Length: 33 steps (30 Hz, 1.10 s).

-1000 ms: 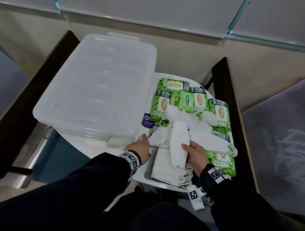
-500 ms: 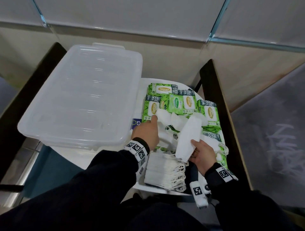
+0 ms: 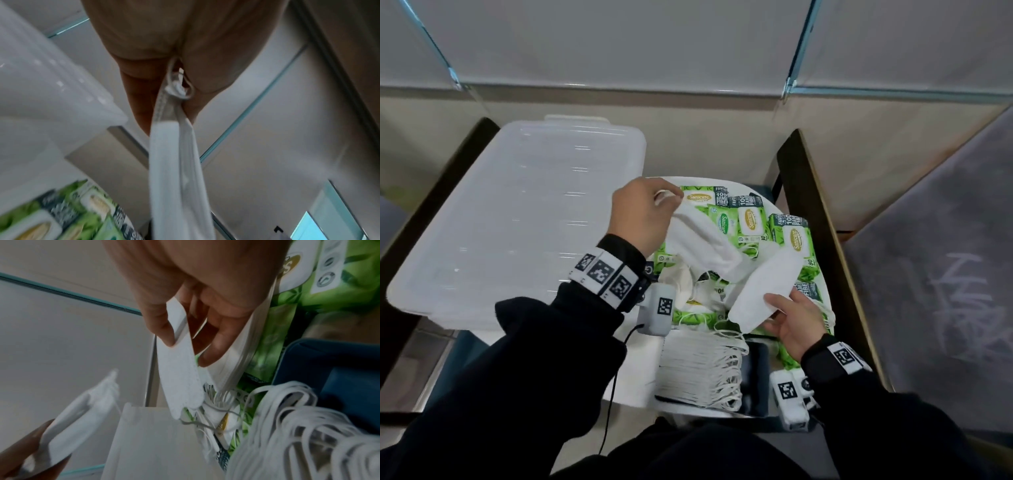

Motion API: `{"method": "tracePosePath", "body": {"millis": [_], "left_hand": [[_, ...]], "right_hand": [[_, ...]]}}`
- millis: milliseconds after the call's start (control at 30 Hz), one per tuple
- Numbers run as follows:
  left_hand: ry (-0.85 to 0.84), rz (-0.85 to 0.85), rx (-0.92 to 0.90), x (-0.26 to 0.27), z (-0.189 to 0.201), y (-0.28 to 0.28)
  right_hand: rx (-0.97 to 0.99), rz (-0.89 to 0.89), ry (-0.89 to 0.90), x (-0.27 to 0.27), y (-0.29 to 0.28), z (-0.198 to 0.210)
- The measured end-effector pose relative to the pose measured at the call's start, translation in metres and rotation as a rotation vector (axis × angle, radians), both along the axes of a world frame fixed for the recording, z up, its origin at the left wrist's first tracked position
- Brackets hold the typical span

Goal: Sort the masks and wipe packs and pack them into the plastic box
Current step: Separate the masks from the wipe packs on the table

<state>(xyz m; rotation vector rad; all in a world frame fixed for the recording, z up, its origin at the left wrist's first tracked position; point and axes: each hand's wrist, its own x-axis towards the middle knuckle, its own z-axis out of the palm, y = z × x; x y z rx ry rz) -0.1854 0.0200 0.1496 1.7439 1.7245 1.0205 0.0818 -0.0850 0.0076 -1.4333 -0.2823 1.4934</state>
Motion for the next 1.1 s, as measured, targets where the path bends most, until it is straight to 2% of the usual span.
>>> {"method": "tracePosePath", "body": {"millis": [100, 233, 300, 367, 533, 667, 767, 833, 900, 967, 1100], "left_hand": [[-0.216, 0.071, -0.126, 0.012, -0.017, -0.003], [-0.709, 0.178, -0.45, 0.046, -0.045, -0.021], [-0.875, 0.172, -0.597, 0.06, -0.054, -0.032], [-0.961, 0.122, -0.665, 0.07, -0.059, -0.037], [-0.881, 0.122, -0.554, 0.088, -0.063, -0.034], [-0.793, 0.12, -0.408, 0.099, -0.06, -0.035], [-0.652, 0.073, -0.312, 0.107, -0.061, -0.035], [-0.59, 0.066, -0.289, 0.111, -0.065, -0.033], [-0.556, 0.079, -0.294, 0.116, -0.069, -0.032], [-0.549, 0.089, -0.295, 0.121, -0.072, -0.031], [-0.598, 0.076, -0.337, 0.13, -0.072, -0.027]], "right_hand": [[-0.02, 0.003, 0.018, 0.002, 0.004, 0.001], [-0.019, 0.044, 0.029, 0.008, 0.01, 0.004], [-0.015, 0.051, 0.003, 0.016, 0.012, 0.006], [-0.005, 0.064, -0.012, 0.028, 0.016, 0.005], [-0.031, 0.046, 0.023, 0.061, 0.019, 0.012], [-0.045, -0.073, 0.063, 0.088, 0.024, 0.015], [0.073, -0.116, -0.026, 0.104, 0.035, 0.023], [0.125, -0.088, -0.155, 0.11, 0.044, 0.034], [0.217, -0.004, -0.31, 0.113, 0.054, 0.045], [0.321, 0.182, -0.415, 0.111, 0.063, 0.055], [0.304, 0.579, -0.761, 0.101, 0.078, 0.058]]}}
